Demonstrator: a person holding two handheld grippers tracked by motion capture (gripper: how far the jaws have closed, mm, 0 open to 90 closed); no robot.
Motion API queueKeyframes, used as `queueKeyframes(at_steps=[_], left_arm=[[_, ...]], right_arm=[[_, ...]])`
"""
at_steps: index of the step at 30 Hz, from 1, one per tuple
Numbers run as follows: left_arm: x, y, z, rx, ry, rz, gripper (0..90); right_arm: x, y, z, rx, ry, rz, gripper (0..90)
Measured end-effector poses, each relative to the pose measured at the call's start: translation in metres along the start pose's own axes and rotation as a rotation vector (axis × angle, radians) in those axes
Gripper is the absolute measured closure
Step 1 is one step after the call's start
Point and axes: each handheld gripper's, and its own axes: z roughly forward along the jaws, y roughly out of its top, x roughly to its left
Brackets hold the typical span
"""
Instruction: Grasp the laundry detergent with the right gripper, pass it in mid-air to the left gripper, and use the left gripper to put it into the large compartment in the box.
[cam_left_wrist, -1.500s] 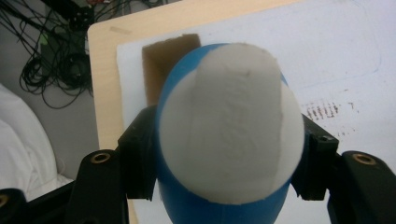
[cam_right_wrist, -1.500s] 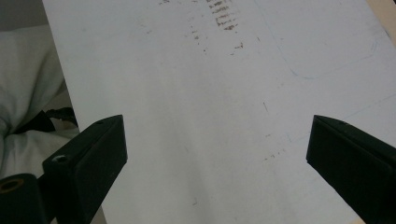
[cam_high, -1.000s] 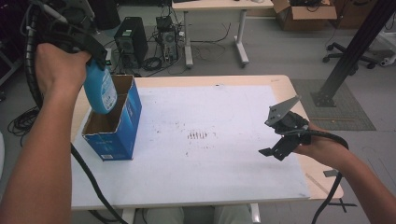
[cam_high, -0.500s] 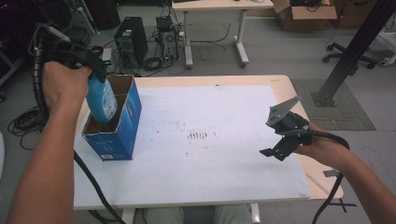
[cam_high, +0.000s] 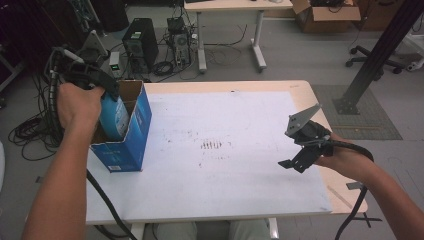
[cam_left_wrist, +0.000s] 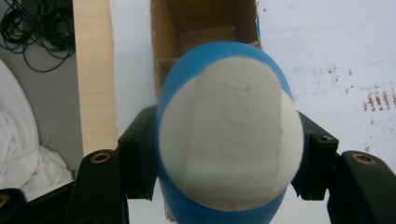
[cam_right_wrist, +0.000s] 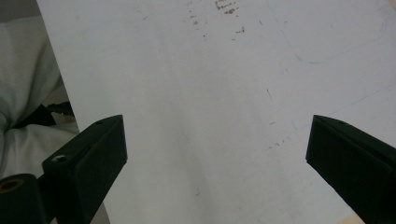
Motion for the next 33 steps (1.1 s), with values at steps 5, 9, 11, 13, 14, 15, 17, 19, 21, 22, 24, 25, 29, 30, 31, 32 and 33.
queueKeyframes(at_steps=[5,9,11,13,14,15,17,19,21,22,24,25,29,30,31,32,33], left_arm=[[-0.001,-0.004,0.015,0.007,-0.005,0.005,37.8],[0.0,-0.009,0.03,0.019,-0.013,0.012,37.8],[0.0,-0.011,0.036,0.02,-0.018,0.01,37.8],[0.001,-0.013,0.042,0.023,-0.024,0.01,37.8],[0.001,-0.013,0.044,0.025,-0.025,0.011,37.8],[0.001,-0.014,0.047,0.029,-0.026,0.014,37.8],[0.001,-0.015,0.052,0.031,-0.026,0.016,37.8],[0.001,-0.016,0.056,0.034,-0.025,0.016,37.8],[0.001,-0.017,0.06,0.038,-0.025,0.017,37.9],[0.002,-0.018,0.063,0.037,-0.026,0.018,37.8],[0.001,-0.019,0.067,0.04,-0.025,0.018,37.8],[0.001,-0.019,0.069,0.043,-0.024,0.019,37.9],[0.001,-0.021,0.076,0.045,-0.025,0.02,37.8],[0.001,-0.021,0.077,0.042,-0.025,0.018,37.8],[0.001,-0.021,0.078,0.044,-0.026,0.02,37.8],[0.001,-0.021,0.079,0.046,-0.027,0.02,37.8],[0.001,-0.022,0.08,0.045,-0.026,0.019,37.8]], right_arm=[[0.0,-0.001,0.002,0.002,0.004,0.002,5.2],[0.001,-0.001,0.004,0.007,0.006,0.003,5.2],[0.0,-0.001,0.005,0.009,0.007,0.005,5.2],[0.0,-0.001,0.006,0.012,0.009,0.007,5.3],[0.0,-0.001,0.006,0.013,0.011,0.007,5.4],[0.0,0.0,0.006,0.015,0.011,0.008,5.4],[0.0,0.0,0.007,0.015,0.011,0.012,5.4],[0.0,0.001,0.008,0.017,0.013,0.012,5.4],[0.0,0.001,0.009,0.017,0.014,0.011,5.4],[0.0,0.001,0.01,0.017,0.015,0.012,5.4],[0.0,0.001,0.011,0.018,0.017,0.013,5.5],[0.0,0.001,0.012,0.019,0.018,0.014,5.5],[-0.001,0.001,0.012,0.026,0.02,0.014,5.6],[-0.001,0.001,0.012,0.025,0.019,0.018,5.7],[-0.001,0.001,0.012,0.025,0.019,0.019,5.7],[-0.001,0.002,0.012,0.026,0.019,0.019,5.7],[-0.002,0.002,0.012,0.026,0.019,0.015,5.7]])
